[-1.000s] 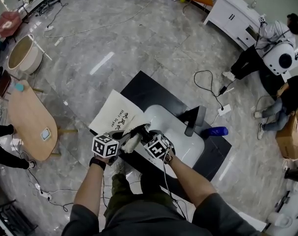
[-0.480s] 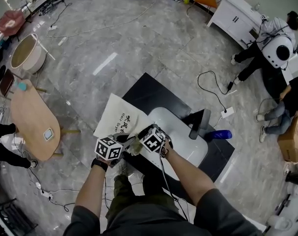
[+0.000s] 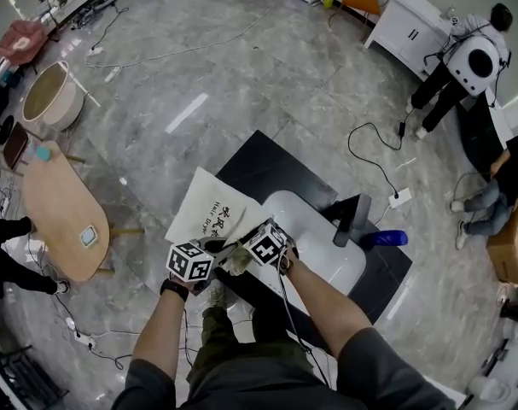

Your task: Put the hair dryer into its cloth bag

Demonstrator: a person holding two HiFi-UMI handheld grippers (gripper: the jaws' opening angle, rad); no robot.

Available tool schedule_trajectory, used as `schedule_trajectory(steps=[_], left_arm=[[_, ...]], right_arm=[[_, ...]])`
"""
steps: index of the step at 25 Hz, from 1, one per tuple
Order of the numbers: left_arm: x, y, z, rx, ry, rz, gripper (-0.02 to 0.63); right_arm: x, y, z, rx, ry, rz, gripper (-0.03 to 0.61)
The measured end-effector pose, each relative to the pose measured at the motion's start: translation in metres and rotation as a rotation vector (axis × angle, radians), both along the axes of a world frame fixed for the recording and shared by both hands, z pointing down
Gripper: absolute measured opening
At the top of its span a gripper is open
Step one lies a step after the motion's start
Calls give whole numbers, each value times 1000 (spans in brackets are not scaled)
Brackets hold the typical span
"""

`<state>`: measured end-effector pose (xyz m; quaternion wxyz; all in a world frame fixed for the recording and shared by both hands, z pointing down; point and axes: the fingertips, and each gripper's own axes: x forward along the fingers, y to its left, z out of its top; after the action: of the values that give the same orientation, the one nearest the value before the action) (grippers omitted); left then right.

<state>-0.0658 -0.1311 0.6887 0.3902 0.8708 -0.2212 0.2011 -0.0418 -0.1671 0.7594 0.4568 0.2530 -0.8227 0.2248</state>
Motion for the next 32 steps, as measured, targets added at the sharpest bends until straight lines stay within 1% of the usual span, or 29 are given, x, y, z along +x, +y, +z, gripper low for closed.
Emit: schedule_trajectory(steps=[5,12,18,22,27,32], left_arm=[[2,1,-1,-3,4,1,28],[2,0,3,-6,-3,-9,28],[-1,0,4,-7,-5,-17,28],[-3,-1,2,-6,-1,-25,28],[-2,-1,3,-9,2,-26,28],[-2,-1,3,-8,2,-26,28]], right_arm=[[1,1,3,27,10,-13,252],[1,2,1,66,-28,-27,250],[12,13,-7,98,-54,-43,251],[22,23,-8,128,-54,-53,250],[36,39,-2,142,-42,-27,250],[50,46,12,136,-6,39,250]])
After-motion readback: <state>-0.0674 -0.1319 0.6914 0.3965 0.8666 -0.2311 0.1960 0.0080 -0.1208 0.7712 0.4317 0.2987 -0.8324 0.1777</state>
